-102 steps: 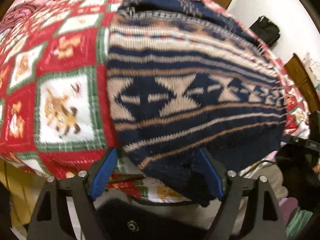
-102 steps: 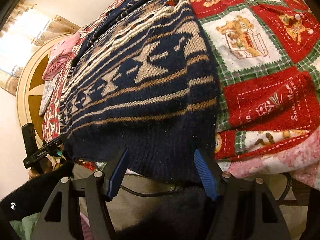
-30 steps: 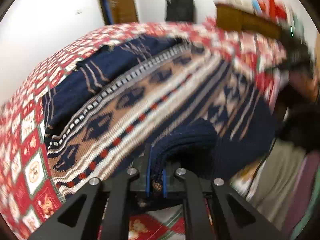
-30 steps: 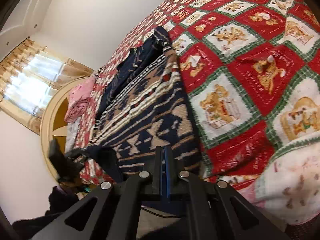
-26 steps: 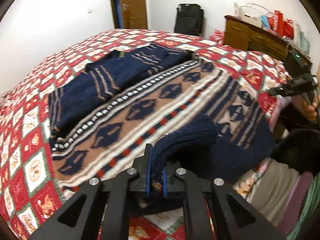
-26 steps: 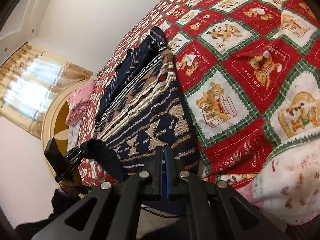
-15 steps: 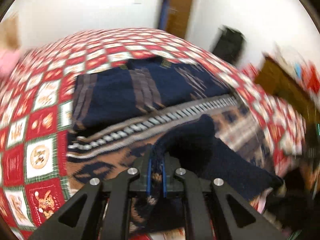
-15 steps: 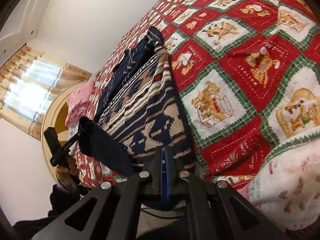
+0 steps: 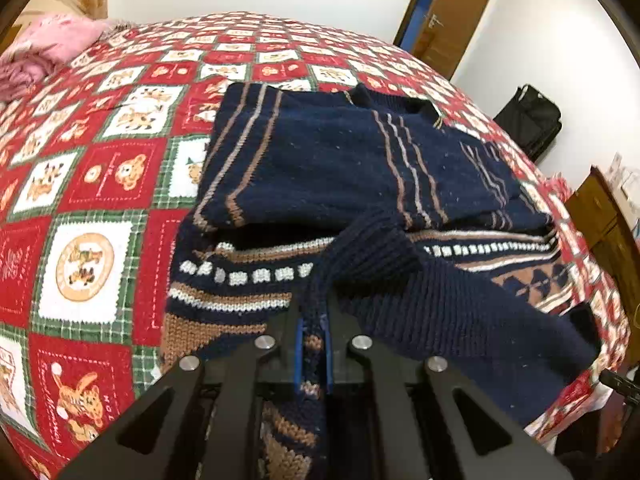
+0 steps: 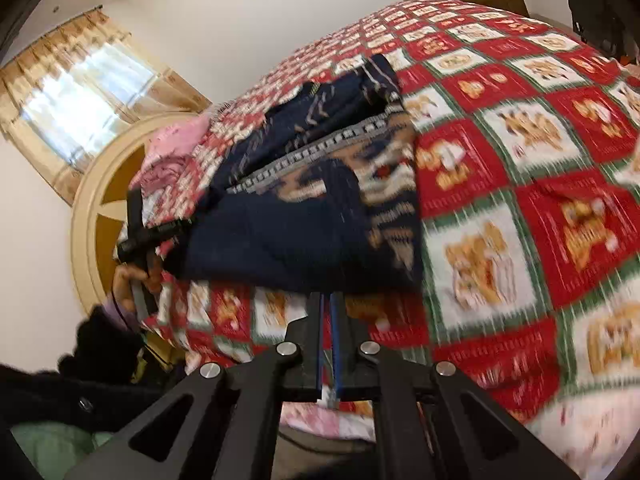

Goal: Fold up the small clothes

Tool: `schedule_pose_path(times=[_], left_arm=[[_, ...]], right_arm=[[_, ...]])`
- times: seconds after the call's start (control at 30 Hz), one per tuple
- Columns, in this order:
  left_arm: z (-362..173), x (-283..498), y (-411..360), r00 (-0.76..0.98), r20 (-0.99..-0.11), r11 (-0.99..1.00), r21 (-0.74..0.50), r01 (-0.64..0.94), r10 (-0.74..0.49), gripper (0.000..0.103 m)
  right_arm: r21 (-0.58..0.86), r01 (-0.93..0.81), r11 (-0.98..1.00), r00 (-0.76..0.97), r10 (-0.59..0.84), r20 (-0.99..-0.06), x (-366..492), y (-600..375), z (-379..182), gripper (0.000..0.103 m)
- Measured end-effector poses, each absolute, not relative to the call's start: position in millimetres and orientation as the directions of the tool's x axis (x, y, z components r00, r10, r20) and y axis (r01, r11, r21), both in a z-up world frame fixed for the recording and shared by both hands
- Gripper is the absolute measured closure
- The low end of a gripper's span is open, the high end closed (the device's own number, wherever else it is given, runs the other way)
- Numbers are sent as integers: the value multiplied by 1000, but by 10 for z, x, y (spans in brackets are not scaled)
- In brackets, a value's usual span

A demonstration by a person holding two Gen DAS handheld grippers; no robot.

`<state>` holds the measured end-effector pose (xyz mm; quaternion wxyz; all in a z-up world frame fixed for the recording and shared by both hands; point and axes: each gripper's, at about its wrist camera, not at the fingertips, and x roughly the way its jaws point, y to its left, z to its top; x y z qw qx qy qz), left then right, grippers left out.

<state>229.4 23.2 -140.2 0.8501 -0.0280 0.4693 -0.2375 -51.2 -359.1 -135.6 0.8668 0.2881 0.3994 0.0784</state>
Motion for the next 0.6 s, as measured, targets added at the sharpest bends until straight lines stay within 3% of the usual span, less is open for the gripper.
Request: schedule_pose_path(times=[0.1, 0.13, 0.17, 0.2, 0.23, 0.33, 0.43, 0.53, 0.6], left_arm=[[-1401, 2287, 249, 446, -787, 885, -261, 386, -427, 92], [-1405, 2274, 237, 447, -790, 885, -248, 393, -420, 92], [-1409, 2273, 226, 448, -791, 885, -239, 399, -416, 92], [-1411, 2266, 222, 449, -792, 885, -235, 402, -414, 92], [-1408, 2268, 223, 449, -792, 884, -234, 404, -414, 92], [-1414, 2279, 241, 443, -790, 881, -247, 404, -424, 91], [-1407, 2276, 258, 435, -788, 875, -254, 413, -434, 91], [-1339, 2225, 299, 424, -775, 850, -265, 456, -469, 91], [-1274, 2175, 321, 424, -767, 832, -249, 495, -482, 82]], right_arm=[[607, 99, 789, 699, 379, -606, -387, -3720, -1292, 94], [598, 109, 794, 700, 365, -613, -311, -3732, -1277, 71], [590, 115, 800, 700, 356, -619, -252, -3752, -1268, 35], [592, 116, 798, 705, 354, -615, -197, -3768, -1260, 23], [620, 106, 778, 720, 370, -587, -152, -3796, -1249, 18], [696, 94, 712, 737, 420, -529, -29, -3844, -1222, 18], [574, 123, 810, 692, 345, -635, 129, -3727, -1205, 18], [438, 98, 894, 633, 283, -720, 257, -3567, -1281, 28], [374, 59, 926, 608, 264, -749, 322, -3477, -1351, 31]])
